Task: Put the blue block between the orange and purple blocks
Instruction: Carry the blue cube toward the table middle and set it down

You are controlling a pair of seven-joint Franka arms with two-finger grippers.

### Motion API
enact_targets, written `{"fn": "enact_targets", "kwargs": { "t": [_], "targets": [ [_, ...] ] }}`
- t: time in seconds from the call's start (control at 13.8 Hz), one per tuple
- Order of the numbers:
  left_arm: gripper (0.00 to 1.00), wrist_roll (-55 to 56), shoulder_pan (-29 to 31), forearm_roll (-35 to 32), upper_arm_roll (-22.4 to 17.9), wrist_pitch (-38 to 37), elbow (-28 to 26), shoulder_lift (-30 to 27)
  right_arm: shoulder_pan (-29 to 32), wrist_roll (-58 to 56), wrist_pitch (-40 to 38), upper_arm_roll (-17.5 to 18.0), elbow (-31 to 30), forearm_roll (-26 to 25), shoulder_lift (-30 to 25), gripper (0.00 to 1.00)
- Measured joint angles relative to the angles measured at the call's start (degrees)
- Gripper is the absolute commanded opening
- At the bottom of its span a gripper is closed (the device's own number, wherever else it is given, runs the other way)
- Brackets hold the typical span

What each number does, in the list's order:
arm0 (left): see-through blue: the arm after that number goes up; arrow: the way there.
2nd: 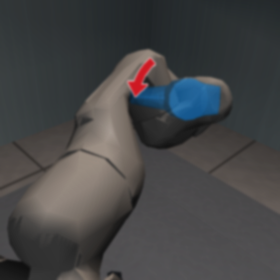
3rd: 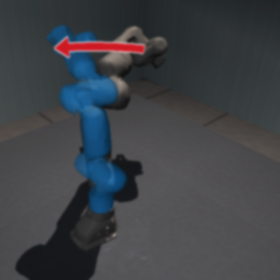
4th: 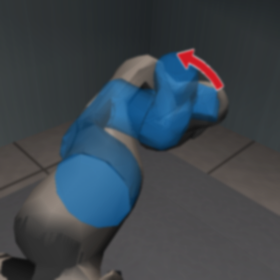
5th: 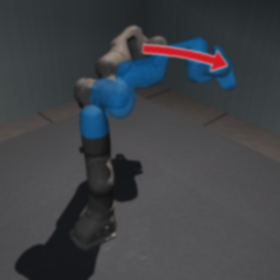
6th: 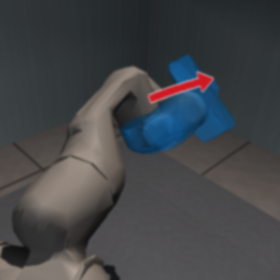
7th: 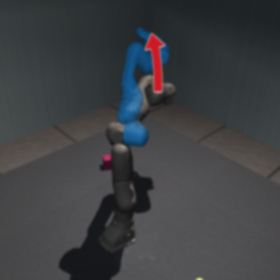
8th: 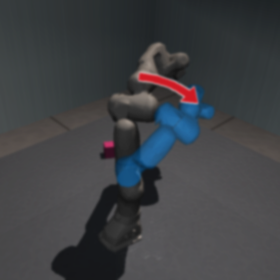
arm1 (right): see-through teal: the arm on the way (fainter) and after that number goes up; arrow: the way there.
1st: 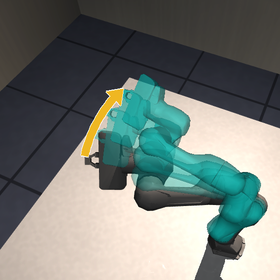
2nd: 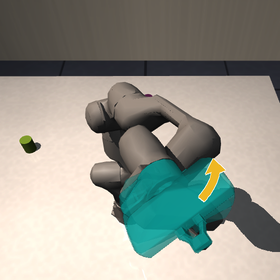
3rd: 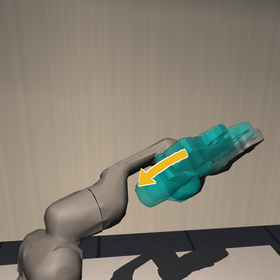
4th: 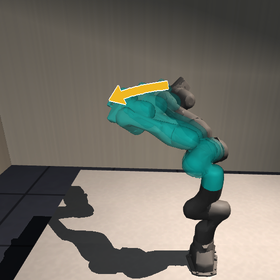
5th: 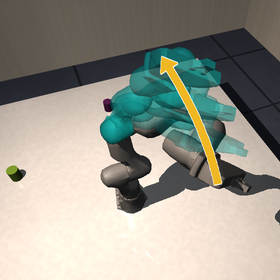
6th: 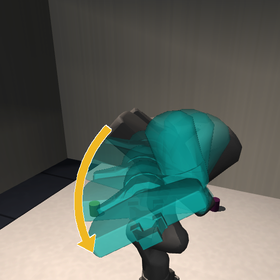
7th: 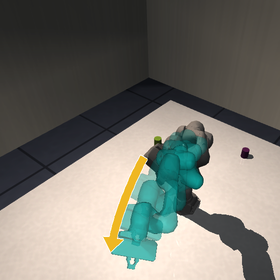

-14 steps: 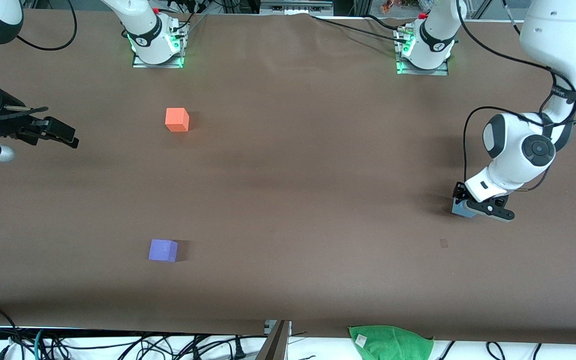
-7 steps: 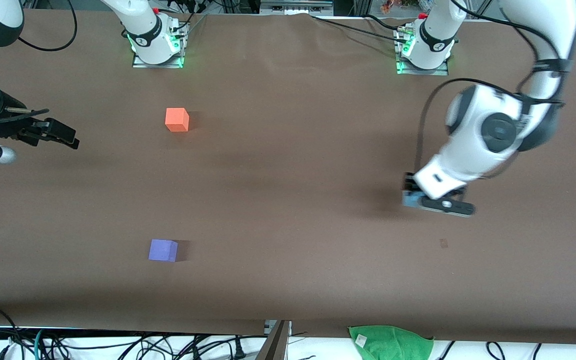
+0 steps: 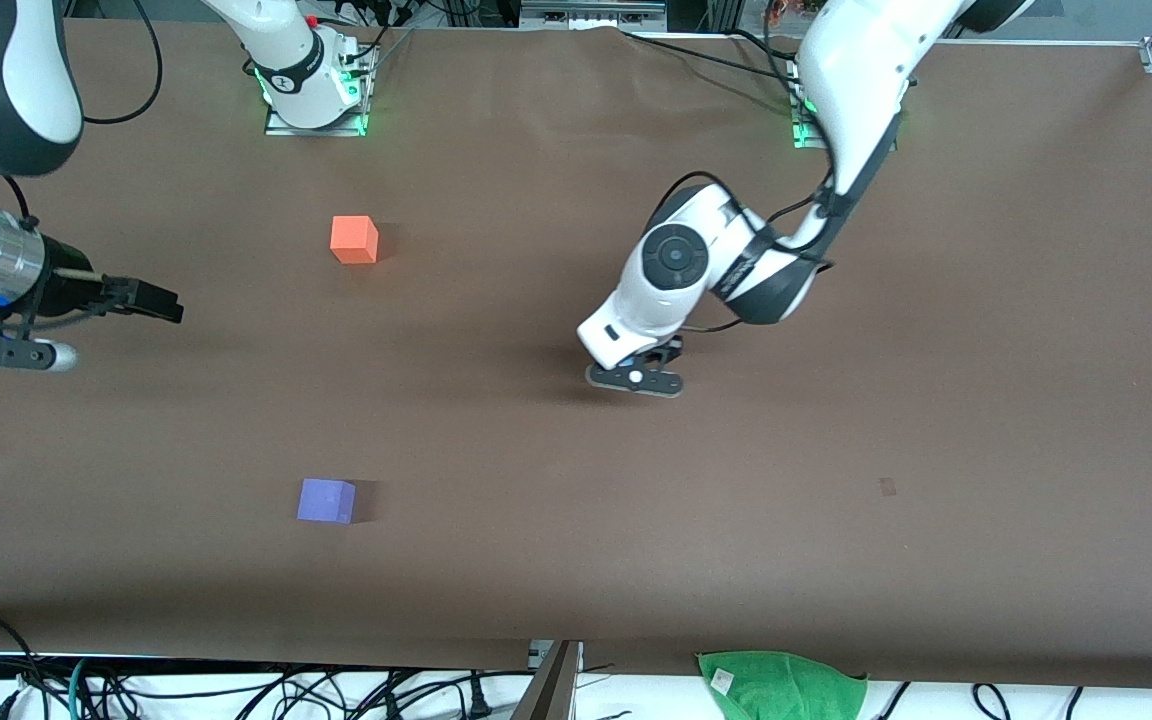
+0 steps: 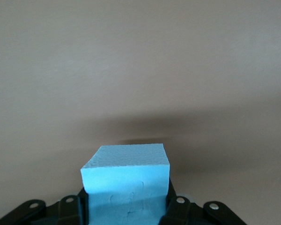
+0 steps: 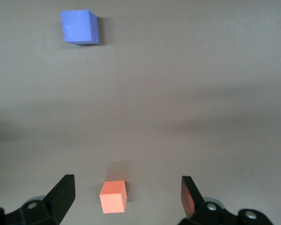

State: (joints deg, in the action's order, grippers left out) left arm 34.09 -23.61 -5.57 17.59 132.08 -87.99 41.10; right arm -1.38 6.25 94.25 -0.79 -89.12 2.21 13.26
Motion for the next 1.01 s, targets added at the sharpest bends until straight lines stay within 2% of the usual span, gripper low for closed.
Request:
{"fn": "enact_targets", "kwargs": {
  "t": [0.22,0.51,0.72,1.01],
  "targets": [
    [1.00,0.07,-0.55,0.00,-0.01,1.92,0.21,1.21,0.77,-0.28,0.13,-0.07,0.02,-0.14,1.48,1.00],
    [1.00,0.17,-0.44,-0.01,-0.33,-0.06,1.76,0.16,0.69,-0.29,0.22,0.03,0.08,-0.16,1.75,1.00],
    [1.00,0.14,2.78,-0.09,-0.98,-10.03,4.22,-6.31,-0.67,-0.25,0.37,0.69,0.14,-0.13,2.01,1.00],
    [1.00,-7.17,11.16,-0.25,-1.21,-26.67,4.47,-17.23,-9.20,9.31,6.03,1.20,0.36,-0.02,4.93,1.00]
  ]
}}
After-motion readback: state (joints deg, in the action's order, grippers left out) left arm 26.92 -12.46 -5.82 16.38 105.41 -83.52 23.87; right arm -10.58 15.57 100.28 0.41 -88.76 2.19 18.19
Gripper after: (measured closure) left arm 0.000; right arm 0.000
